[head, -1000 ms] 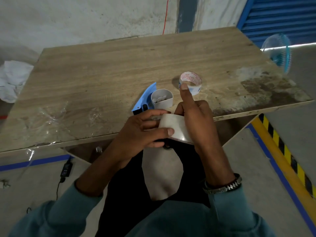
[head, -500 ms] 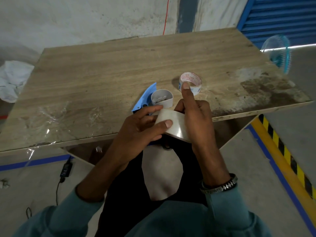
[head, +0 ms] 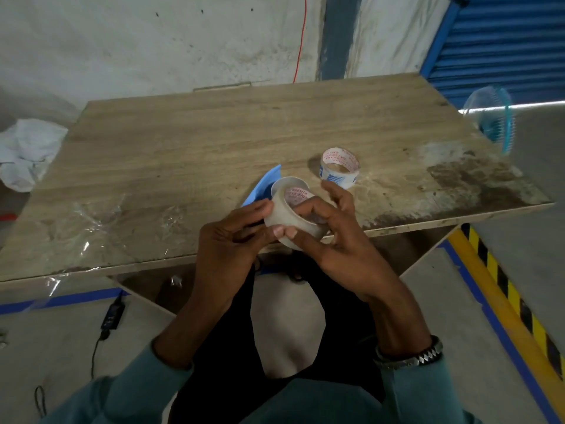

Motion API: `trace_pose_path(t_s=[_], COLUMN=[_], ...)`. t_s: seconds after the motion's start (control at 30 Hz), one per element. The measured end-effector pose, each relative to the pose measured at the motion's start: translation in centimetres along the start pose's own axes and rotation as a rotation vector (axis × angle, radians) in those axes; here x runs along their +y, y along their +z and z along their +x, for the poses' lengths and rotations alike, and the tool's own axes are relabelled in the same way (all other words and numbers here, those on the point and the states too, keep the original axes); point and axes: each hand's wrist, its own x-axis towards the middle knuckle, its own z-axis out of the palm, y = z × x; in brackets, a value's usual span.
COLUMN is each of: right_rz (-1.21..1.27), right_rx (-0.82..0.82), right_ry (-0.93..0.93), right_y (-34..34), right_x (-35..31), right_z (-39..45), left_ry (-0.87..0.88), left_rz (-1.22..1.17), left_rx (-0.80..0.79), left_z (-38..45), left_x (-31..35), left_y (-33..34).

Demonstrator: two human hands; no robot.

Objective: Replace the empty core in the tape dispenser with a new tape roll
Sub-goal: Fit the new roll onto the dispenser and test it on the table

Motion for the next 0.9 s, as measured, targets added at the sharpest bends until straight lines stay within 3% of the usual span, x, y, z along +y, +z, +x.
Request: trace_pose_path(t_s=[0.17,0.27,0.43,0.63,0.67,0.73,0.8,0.9], right_rz=[0.045,0.052,-0.25,-0.379,-0.388,-0.411,-0.434,-0.452], right_rx=[-0.002,0.05,-0.053,-0.244,-0.273,-0.354,-0.426,-0.469], right_ry=[0.057,-0.004,-0.164,-0.202,-0.188,-0.149,-0.086,-0.049], right_y=[-0.7,-1.1,-2.0,-3.4,-3.7,-4.0,-3.9,-4.1], right_x=[0.6,0.8,1.2,0.4,0.3,0.4,0.8,0.8], right_z=[-0.1,0.4,3.6,8.5,9.3,10.8,11.9,12.8], left_ry=[0.045,0.101,0.167,0.588,0.575,0.389,0.229,0.257], left_rz=[0.061,0.11,0.329,0.707,0.791,0.897,0.847,0.839], left_rx=[-0.159,-0.185,-0.022,0.144,0.152,0.057,-0.026,-0.064], left_z=[1.3,2.3,3.0,4.4,4.9,5.9,7.0,7.9], left_x=[-0.7,-1.5,-3.6,-2.8,-2.8,-3.3,-3.7,-4.1], left_y=[-1.3,-1.8,-1.4,-2.0,-1.8,-1.6,-1.6,-1.8])
